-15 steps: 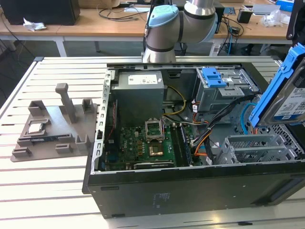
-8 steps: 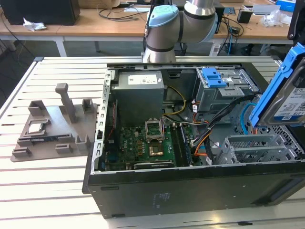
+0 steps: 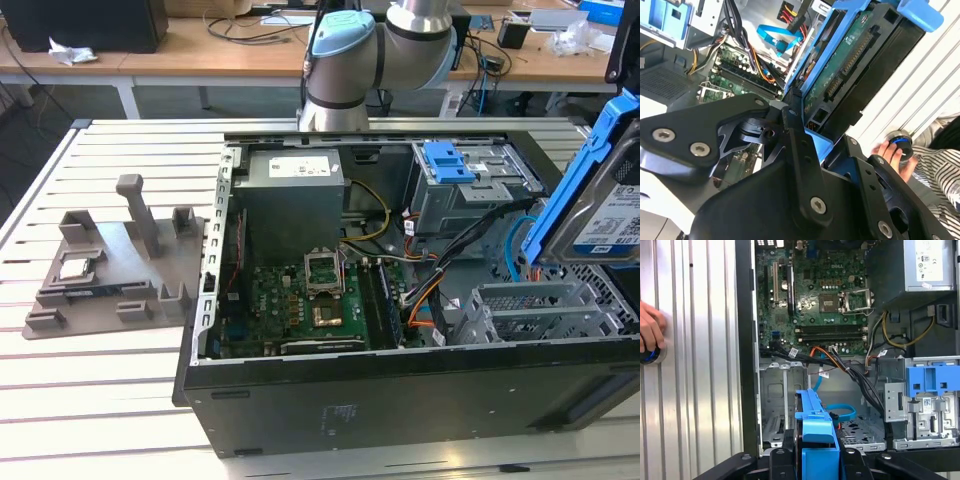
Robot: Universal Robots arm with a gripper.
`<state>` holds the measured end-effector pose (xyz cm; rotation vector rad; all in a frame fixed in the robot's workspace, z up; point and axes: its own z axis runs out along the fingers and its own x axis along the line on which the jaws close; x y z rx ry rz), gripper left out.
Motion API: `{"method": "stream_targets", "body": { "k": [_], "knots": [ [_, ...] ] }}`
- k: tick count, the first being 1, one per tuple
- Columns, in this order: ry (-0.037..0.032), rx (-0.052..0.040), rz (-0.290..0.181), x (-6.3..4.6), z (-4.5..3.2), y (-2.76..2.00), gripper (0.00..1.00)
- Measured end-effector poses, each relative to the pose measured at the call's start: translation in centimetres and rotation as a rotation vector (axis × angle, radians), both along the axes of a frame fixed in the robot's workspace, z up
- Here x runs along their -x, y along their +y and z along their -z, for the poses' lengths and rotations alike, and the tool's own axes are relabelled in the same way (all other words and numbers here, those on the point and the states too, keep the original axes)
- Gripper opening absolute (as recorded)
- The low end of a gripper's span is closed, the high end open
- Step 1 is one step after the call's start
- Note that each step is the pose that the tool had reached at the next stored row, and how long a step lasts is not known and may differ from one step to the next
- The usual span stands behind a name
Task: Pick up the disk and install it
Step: 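Pick up the disk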
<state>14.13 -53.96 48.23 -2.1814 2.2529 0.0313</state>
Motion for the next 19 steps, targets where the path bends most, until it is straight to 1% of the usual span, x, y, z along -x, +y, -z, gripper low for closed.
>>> {"method": "stream_targets", "body": {
  "k": [2,4,6,8,9,10,13,19],
  "knots": [
    [0.0000,0.0000,0.000,0.3,0.13,-0.13,0.37],
    [0.0002,0.0000,0.000,0.9,0.44,-0.35,0.37],
    [0.0023,0.0001,0.000,1.0,0.76,-0.58,0.37],
    [0.0034,0.0000,0.000,1.2,1.01,-0.90,0.37],
    [0.0040,-0.0001,0.000,1.3,1.19,-1.21,0.37],
    [0.0043,-0.0002,0.000,1.5,1.35,-1.41,0.37],
    [0.0044,0.0000,0.000,1.8,1.49,-1.48,0.37],
    [0.0044,0.0000,0.000,1.8,1.52,-1.49,0.37]
  ]
}}
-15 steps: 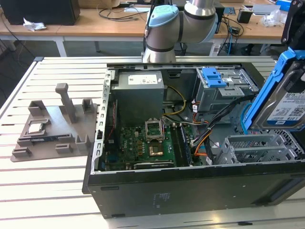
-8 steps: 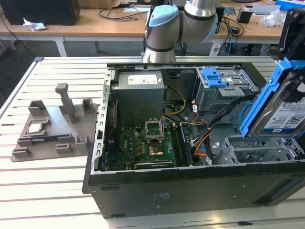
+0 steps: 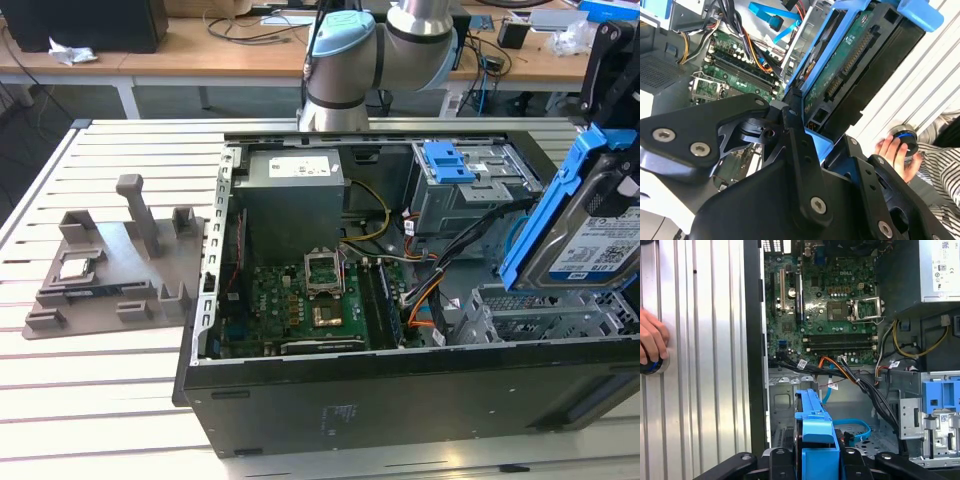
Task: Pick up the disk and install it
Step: 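Insert the disk into the insertion slot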
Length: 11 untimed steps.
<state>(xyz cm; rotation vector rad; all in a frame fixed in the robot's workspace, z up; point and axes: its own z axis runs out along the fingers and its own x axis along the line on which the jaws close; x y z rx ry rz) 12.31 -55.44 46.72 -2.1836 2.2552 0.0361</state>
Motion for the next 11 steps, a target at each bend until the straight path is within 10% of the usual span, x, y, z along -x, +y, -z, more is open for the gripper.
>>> {"method": "stream_targets", "body": {
  "k": [11],
  "knots": [
    [0.0002,0.0001,-0.058,0.2,1.87,0.31,0.37]
  ]
}}
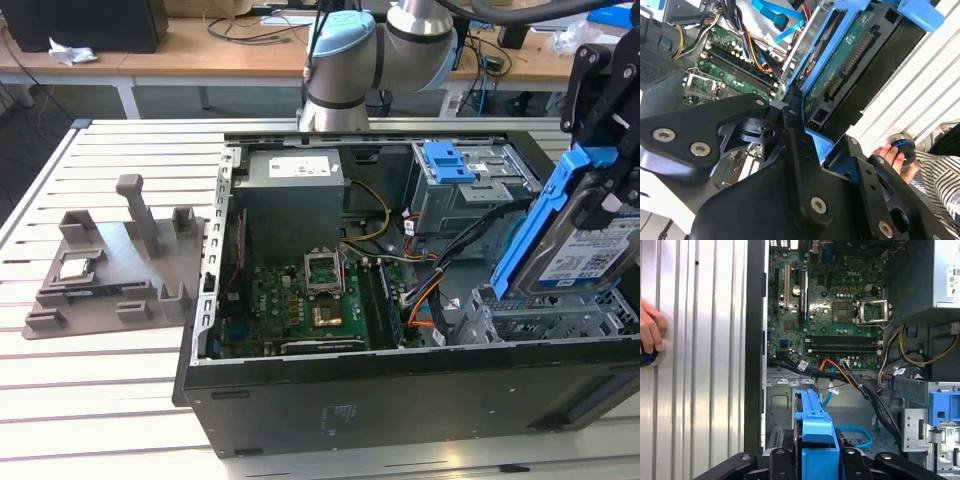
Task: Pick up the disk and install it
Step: 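Insert the disk into the insertion slot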
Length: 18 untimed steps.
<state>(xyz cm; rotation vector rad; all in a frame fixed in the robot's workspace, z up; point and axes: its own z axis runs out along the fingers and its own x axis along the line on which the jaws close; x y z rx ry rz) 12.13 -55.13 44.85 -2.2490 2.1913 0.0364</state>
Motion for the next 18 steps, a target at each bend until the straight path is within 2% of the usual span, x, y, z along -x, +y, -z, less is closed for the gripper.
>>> {"method": "stream_targets", "body": {
  "k": [4,14,18],
  "knots": [
    [0.0000,0.0000,0.020,0.3,0.61,0.35,0.37],
    [0.0000,0.0000,0.020,0.4,1.99,0.42,0.37],
    [0.0002,-0.0001,0.020,0.4,3.06,0.42,0.37]
  ]
}}
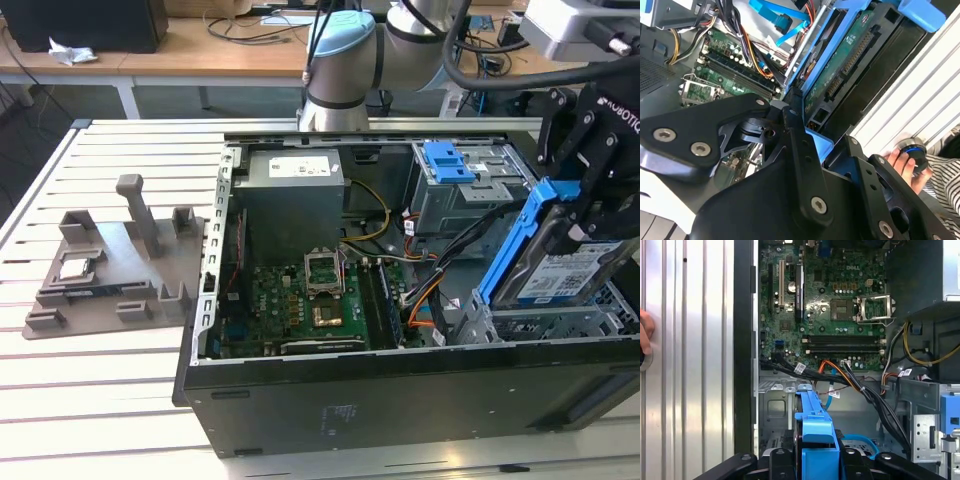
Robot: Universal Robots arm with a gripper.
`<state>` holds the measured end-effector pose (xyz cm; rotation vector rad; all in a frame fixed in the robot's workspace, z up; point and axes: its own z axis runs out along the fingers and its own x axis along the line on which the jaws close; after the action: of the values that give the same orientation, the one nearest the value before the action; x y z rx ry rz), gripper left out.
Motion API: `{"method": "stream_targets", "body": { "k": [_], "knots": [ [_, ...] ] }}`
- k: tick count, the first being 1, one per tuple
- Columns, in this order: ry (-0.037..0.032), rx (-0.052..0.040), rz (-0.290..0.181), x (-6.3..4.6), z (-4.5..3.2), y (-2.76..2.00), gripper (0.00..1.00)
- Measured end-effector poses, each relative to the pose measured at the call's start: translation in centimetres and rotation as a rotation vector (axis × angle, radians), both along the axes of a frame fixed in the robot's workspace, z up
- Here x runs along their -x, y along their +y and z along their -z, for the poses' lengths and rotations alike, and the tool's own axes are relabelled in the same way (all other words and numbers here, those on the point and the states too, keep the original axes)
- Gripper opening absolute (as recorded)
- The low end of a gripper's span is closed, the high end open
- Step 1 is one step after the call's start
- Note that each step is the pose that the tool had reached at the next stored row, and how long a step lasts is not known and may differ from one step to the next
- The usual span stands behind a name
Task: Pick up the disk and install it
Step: 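Insert the disk into the insertion slot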
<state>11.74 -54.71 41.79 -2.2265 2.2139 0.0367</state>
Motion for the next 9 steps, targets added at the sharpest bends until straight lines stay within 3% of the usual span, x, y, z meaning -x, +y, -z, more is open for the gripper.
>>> {"method": "stream_targets", "body": {
  "k": [9],
  "knots": [
    [0.0000,0.0000,0.000,0.00,1.21,0.00,0.37]
  ]
}}
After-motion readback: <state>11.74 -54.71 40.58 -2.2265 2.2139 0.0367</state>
